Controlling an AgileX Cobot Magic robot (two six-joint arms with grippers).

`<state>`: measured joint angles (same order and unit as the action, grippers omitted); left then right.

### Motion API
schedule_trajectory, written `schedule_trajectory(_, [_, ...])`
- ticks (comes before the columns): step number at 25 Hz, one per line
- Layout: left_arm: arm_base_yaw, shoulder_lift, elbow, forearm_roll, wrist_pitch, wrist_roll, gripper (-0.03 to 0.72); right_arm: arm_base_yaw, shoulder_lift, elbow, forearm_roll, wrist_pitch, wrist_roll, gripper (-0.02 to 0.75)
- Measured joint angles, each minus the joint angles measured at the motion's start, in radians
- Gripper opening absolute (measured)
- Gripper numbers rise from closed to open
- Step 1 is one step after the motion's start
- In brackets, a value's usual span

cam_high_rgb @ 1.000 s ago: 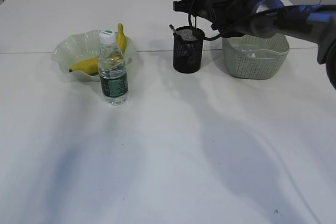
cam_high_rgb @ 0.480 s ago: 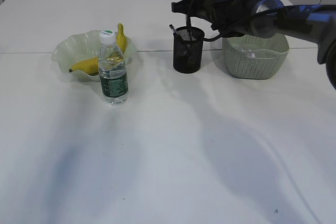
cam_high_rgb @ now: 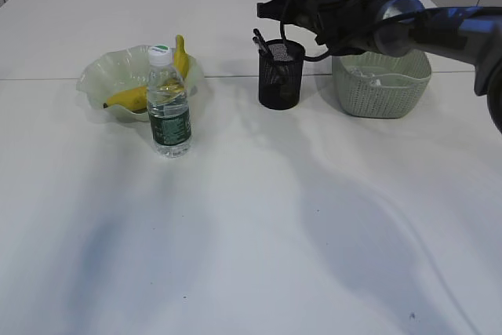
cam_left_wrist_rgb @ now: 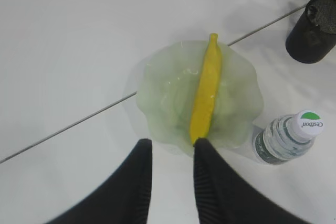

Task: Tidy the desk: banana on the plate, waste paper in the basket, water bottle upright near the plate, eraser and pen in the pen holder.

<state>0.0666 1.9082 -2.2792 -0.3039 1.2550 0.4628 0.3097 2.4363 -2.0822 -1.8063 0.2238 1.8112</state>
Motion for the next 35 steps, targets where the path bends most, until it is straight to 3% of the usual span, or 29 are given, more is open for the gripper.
schedule_trajectory(10, [0.000, 0.000, 0.000, -0.001, -0.072, -0.005, 0.181, 0.000, -0.085, 0.000, 0.000, 0.071, -0.059, 0.196])
schedule_trajectory(19, [0.000, -0.003, 0.000, 0.013, -0.345, -0.142, 0.181, -0.001, -0.185, 0.001, 0.000, 0.113, -0.100, 0.196])
schedule_trajectory(24, [0.000, -0.041, 0.002, 0.087, -0.437, -0.230, 0.181, -0.001, -0.272, 0.068, 0.002, 0.115, -0.102, 0.196])
schedule_trajectory(30, [0.000, -0.107, 0.002, 0.251, -0.488, -0.387, 0.181, -0.001, -0.395, 0.240, 0.002, 0.116, -0.125, 0.196])
schedule_trajectory(35, [0.000, -0.180, 0.002, 0.314, -0.496, -0.431, 0.181, -0.001, -0.506, 0.363, 0.002, 0.116, -0.131, 0.196])
